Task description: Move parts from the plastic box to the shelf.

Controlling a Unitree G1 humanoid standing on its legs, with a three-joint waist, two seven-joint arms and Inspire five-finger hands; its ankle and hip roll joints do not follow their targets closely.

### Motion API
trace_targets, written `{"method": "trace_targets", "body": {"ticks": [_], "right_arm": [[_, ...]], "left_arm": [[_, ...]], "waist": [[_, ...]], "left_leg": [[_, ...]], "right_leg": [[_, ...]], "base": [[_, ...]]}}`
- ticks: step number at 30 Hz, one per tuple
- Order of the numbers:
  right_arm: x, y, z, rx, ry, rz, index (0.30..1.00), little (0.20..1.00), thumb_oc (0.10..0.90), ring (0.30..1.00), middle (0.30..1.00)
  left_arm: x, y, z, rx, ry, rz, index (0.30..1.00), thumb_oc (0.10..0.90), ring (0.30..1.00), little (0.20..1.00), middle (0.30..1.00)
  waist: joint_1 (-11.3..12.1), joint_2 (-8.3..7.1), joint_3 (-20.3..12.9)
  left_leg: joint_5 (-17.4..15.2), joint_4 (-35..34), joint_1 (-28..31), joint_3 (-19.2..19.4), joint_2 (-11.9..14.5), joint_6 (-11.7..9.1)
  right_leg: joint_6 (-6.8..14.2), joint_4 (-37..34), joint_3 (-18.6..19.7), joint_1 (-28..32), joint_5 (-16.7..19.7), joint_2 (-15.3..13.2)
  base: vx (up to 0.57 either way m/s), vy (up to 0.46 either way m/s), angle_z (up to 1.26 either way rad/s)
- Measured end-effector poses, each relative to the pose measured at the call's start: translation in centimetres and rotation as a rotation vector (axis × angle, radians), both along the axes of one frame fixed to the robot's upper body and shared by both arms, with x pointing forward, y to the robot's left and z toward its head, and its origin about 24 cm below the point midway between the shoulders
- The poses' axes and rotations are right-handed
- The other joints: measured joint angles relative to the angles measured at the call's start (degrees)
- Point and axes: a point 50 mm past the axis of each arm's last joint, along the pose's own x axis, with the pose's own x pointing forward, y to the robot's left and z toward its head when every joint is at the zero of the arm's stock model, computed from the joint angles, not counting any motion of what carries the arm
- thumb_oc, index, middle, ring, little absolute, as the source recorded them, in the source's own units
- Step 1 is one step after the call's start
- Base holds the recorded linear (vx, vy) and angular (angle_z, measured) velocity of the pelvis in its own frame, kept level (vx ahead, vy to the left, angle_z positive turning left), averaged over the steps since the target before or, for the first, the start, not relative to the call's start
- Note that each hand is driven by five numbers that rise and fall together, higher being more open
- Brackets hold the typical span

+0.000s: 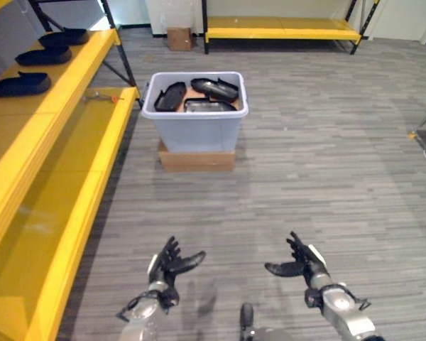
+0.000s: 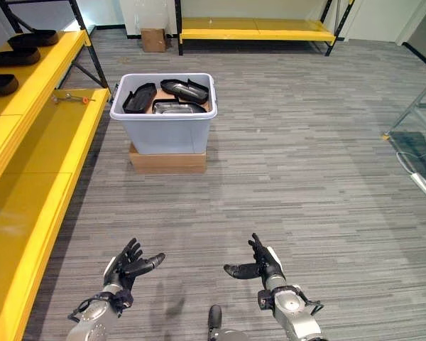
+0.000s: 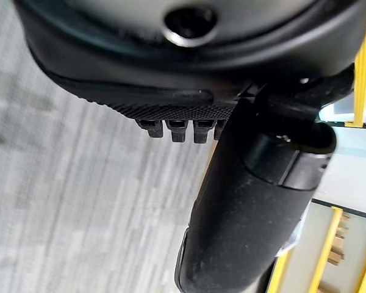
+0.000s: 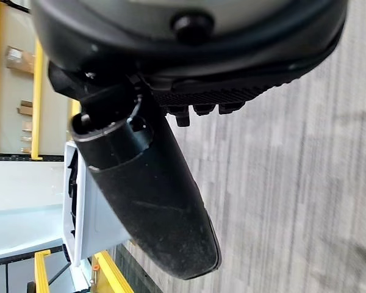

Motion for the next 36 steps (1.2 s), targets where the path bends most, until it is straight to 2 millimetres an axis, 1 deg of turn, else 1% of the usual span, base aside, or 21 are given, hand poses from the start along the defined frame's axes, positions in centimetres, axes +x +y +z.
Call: {"method": "trace_targets", "body": {"ticks": [2,3,5,7,9,11,14,16,17,18,20,22,23,25,28,29,30,31,33,34,36], "right_arm": [[-0.6,0.2,-0.3,0.009,0.010,0.003,1.000,1.000,0.900,1.000,1.000],[-0.9,0.1,-0.4,0.009,0.016,0.002,1.000,1.000,0.900,1.000,1.000],[-1.4,0.1,-0.7,0.009,0.031,-0.002,1.000,1.000,0.900,1.000,1.000],[-1.4,0.3,-0.7,0.017,0.033,-0.006,1.000,1.000,0.900,1.000,1.000],[-1.2,0.3,-0.7,0.027,0.028,-0.012,1.000,1.000,0.900,1.000,1.000],[-1.2,0.3,-0.6,0.027,0.024,-0.014,1.000,1.000,0.900,1.000,1.000],[-1.3,0.0,-0.9,0.015,0.039,-0.026,1.000,1.000,0.900,1.000,1.000],[-2.0,-0.2,-1.5,0.011,0.066,-0.033,1.000,1.000,0.900,1.000,1.000],[-2.3,-0.1,-1.6,0.013,0.076,-0.034,1.000,1.000,0.900,1.000,1.000],[-2.6,-0.1,-1.8,0.018,0.085,-0.033,1.000,1.000,0.900,1.000,1.000],[-3.5,0.7,-2.3,0.055,0.112,-0.025,1.000,1.000,0.900,1.000,1.000],[-3.1,1.4,-2.2,0.079,0.099,-0.014,1.000,1.000,0.900,1.000,1.000],[-2.4,2.1,-2.0,0.098,0.085,-0.015,1.000,1.000,0.900,1.000,1.000],[-2.3,2.3,-1.9,0.103,0.082,-0.008,1.000,1.000,0.900,1.000,1.000],[-2.0,2.4,-1.7,0.105,0.073,-0.005,1.000,1.000,0.900,1.000,1.000],[-2.2,2.3,-1.9,0.101,0.080,-0.012,1.000,1.000,0.900,1.000,1.000],[-2.6,2.2,-2.1,0.101,0.091,-0.014,1.000,1.000,0.900,1.000,1.000],[-2.8,2.5,-2.2,0.106,0.102,-0.005,1.000,1.000,0.900,1.000,1.000],[-2.3,2.6,-1.8,0.111,0.080,0.001,1.000,1.000,0.900,1.000,1.000],[-2.2,2.6,-1.8,0.112,0.075,-0.003,1.000,1.000,0.900,1.000,1.000],[-2.6,2.4,-1.7,0.110,0.077,-0.010,1.000,1.000,0.900,1.000,1.000]], "left_arm": [[-0.6,0.0,-0.4,-0.002,0.018,0.000,1.000,0.900,1.000,1.000,1.000],[-0.6,-0.1,-0.4,-0.004,0.018,-0.008,1.000,0.900,1.000,1.000,1.000],[-0.4,-0.1,-0.3,-0.005,0.012,-0.016,1.000,0.900,1.000,1.000,1.000],[-0.7,0.0,-0.5,-0.003,0.023,-0.017,1.000,0.900,1.000,1.000,1.000],[-1.3,0.0,-0.9,0.000,0.047,-0.021,1.000,0.900,1.000,1.000,1.000],[-1.8,0.0,-1.3,0.005,0.067,-0.032,1.000,0.900,1.000,1.000,1.000],[-1.7,-0.1,-1.2,0.006,0.066,-0.038,1.000,0.900,1.000,1.000,1.000],[-1.9,0.0,-1.4,0.007,0.073,-0.034,1.000,0.900,1.000,1.000,1.000],[-2.0,0.2,-1.4,0.009,0.076,-0.032,1.000,0.900,1.000,1.000,1.000],[-2.0,0.4,-1.3,0.014,0.073,-0.029,1.000,0.900,1.000,1.000,1.000],[-1.0,1.5,-0.2,0.046,0.027,-0.022,1.000,0.900,1.000,1.000,1.000],[-0.5,2.1,0.2,0.066,0.012,-0.021,1.000,0.900,1.000,1.000,1.000],[-1.1,2.7,-0.2,0.072,0.033,0.002,1.000,0.900,1.000,1.000,1.000],[-1.6,2.5,-0.6,0.067,0.053,0.000,1.000,0.900,1.000,1.000,1.000],[-1.3,2.3,-0.3,0.068,0.039,-0.008,1.000,0.900,1.000,1.000,1.000],[-1.2,1.9,-0.4,0.069,0.046,-0.033,1.000,0.900,1.000,1.000,1.000],[-1.2,1.8,-0.4,0.071,0.047,-0.043,1.000,0.900,1.000,1.000,1.000],[-1.4,1.9,-0.6,0.078,0.055,-0.043,1.000,0.900,1.000,1.000,1.000],[-1.6,2.1,-0.7,0.086,0.067,-0.040,1.000,0.900,1.000,1.000,1.000],[-1.6,2.1,-0.7,0.086,0.072,-0.046,1.000,0.900,1.000,1.000,1.000],[-1.5,1.9,-0.6,0.086,0.067,-0.065,1.000,0.900,1.000,1.000,1.000]], "waist": [[0.5,-0.19,-0.4],[0.7,-0.24,-0.4],[1.5,-2.10,0.6],[1.9,-3.95,1.7],[1.9,-4.66,2.2],[1.9,-3.65,2.7],[1.9,-1.70,3.1],[3.0,-0.88,2.9],[3.1,-0.61,2.8],[2.8,-1.20,2.7],[3.1,-2.96,2.3],[3.3,-3.22,2.3],[3.9,-2.54,2.4],[4.3,-1.42,1.7],[4.5,-1.80,1.4],[2.6,-1.17,1.6],[1.9,-1.32,1.6],[2.0,-1.41,1.8],[1.7,-1.03,2.1],[1.0,0.01,2.7],[0.1,0.57,2.8]], "left_leg": [[1.4,13.1,-6.4,-3.2,-0.4,-3.2],[2.1,19.5,-10.0,-5.8,-1.1,-3.1],[1.2,24.2,-16.4,-5.8,-1.6,-1.9],[0.4,17.9,-19.5,-3.2,-0.9,0.0],[1.3,2.9,-20.1,-2.3,0.1,0.5],[6.9,-11.1,-20.0,-2.3,2.4,-0.6],[13.9,-22.4,-19.2,-2.1,4.4,-1.1],[15.0,-21.9,-15.2,-0.9,4.1,0.1],[17.2,-24.0,-12.7,-0.5,3.2,1.0],[18.8,-24.8,-11.8,0.1,1.8,2.0],[18.1,-25.7,-9.8,2.0,-4.2,6.2],[16.9,-25.4,-9.3,2.4,-5.6,7.2],[14.4,-25.7,-7.5,3.5,-6.2,8.3],[13.6,-26.2,-5.8,3.7,-6.3,9.1],[13.0,-25.4,-6.2,3.1,-7.1,10.3],[13.5,-24.7,-6.2,0.2,-8.0,11.3],[13.1,-24.8,-5.7,-0.7,-8.5,11.5],[12.4,-24.1,-4.9,-1.2,-9.4,12.2],[11.2,-23.3,-4.5,-2.1,-9.7,13.6],[11.7,-23.5,-4.0,-3.0,-9.4,12.9],[11.6,-24.9,-2.3,-2.2,-9.8,12.1]], "right_leg": [[-1.2,-0.1,0.1,1.0,-1.1,0.2],[-2.1,-0.4,0.2,1.2,-2.1,0.4],[-2.5,-1.0,0.2,1.8,-2.3,-0.1],[-2.6,-2.2,0.2,3.7,-2.4,-1.3],[-1.6,-3.4,0.2,6.1,-2.7,-2.1],[0.5,-3.8,0.2,8.3,-3.7,-1.6],[1.8,-3.8,0.8,9.9,-5.3,-0.5],[3.5,-3.6,3.9,11.7,-6.4,-1.6],[5.3,-3.3,4.7,12.9,-6.8,-2.3],[6.5,-3.3,4.9,13.5,-7.3,-3.8],[8.3,-2.3,3.2,14.3,-7.8,-9.8],[9.4,-2.5,3.1,14.9,-6.7,-10.7],[11.5,0.7,2.9,15.2,-6.9,-11.9],[11.6,5.1,2.9,14.1,-7.2,-12.3],[12.2,13.2,3.6,9.7,-8.8,-13.6],[11.7,29.0,4.8,3.1,-8.2,-14.6],[11.7,35.7,6.4,-0.2,-7.9,-15.1],[12.3,42.1,9.2,-5.4,-10.6,-14.5],[11.8,41.9,9.8,-9.8,-13.2,-11.9],[11.6,39.2,9.7,-9.8,-14.3,-10.2],[10.4,29.8,5.0,-11.1,-13.5,-9.4]], "base": [[0.08,-0.087,-0.09],[0.06,-0.060,0.04],[0.08,-0.018,0.17],[0.13,0.043,0.14],[0.11,0.061,0.01],[0.16,0.130,-0.14],[0.17,0.164,-0.20],[0.20,0.199,-0.65],[0.25,0.244,-0.53],[0.18,0.166,-0.24],[0.21,0.275,0.07],[0.30,0.475,0.01],[0.12,0.228,-0.21],[0.07,0.158,-0.15],[0.08,0.202,0.21],[0.06,0.172,0.81],[0.18,0.223,1.01],[0.17,0.152,0.39],[0.19,0.080,0.13],[0.17,0.024,0.34],[0.16,-0.041,0.21]]}}
